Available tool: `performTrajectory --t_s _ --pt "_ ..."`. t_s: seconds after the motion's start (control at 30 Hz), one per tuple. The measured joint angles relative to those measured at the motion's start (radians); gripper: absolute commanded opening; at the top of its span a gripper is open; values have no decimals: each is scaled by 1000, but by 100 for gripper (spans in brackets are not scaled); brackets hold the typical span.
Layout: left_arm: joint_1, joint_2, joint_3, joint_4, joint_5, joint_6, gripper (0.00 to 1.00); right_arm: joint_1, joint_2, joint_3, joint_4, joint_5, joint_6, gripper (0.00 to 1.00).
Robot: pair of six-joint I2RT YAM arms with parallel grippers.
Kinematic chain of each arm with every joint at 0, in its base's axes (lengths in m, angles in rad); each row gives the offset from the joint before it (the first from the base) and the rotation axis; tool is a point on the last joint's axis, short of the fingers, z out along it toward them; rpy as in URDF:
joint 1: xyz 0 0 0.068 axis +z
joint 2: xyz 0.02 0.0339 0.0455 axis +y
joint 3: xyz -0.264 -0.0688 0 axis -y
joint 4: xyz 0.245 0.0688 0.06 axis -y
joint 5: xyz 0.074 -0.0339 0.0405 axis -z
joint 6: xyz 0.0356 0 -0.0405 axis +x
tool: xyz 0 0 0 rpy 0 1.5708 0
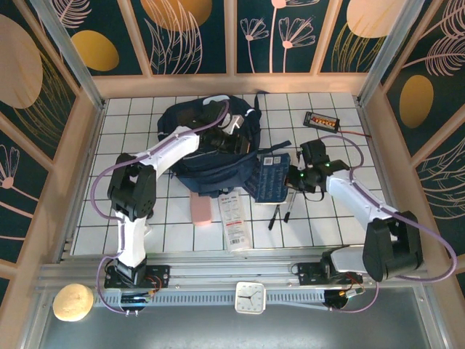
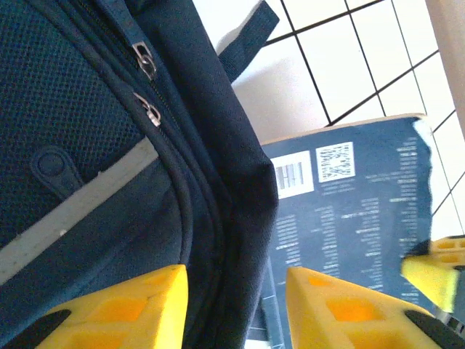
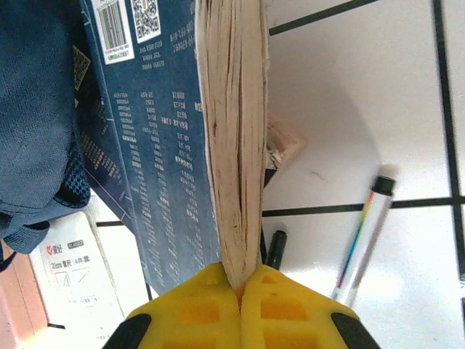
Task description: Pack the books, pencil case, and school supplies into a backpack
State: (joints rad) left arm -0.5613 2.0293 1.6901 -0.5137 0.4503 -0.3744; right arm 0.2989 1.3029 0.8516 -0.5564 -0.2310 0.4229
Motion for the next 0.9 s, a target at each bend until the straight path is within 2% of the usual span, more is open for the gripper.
performTrajectory --t_s 0.17,0.23,0.3,0.43,0.53,0.7,0.9 --pt "-27 70 114 -76 -83 59 47 -45 -47 4 -31 -5 -3 0" --pt "-46 74 124 -99 -167 81 48 -58 -54 13 -34 -7 -3 0" --pt "-63 68 124 -119 -263 113 54 -65 -55 23 -31 -21 -2 0" --pt "-80 0 38 -119 -457 219 65 -68 -55 29 -15 -66 2 0" --pt "-78 -69 -46 -120 -545 299 66 -68 -55 31 -11 -87 1 0" --pt "-73 -70 -53 -122 -567 384 66 -69 -38 73 -16 -101 -3 0" --pt "-73 10 -11 -131 -557 450 70 -69 -23 103 -16 -110 -7 0"
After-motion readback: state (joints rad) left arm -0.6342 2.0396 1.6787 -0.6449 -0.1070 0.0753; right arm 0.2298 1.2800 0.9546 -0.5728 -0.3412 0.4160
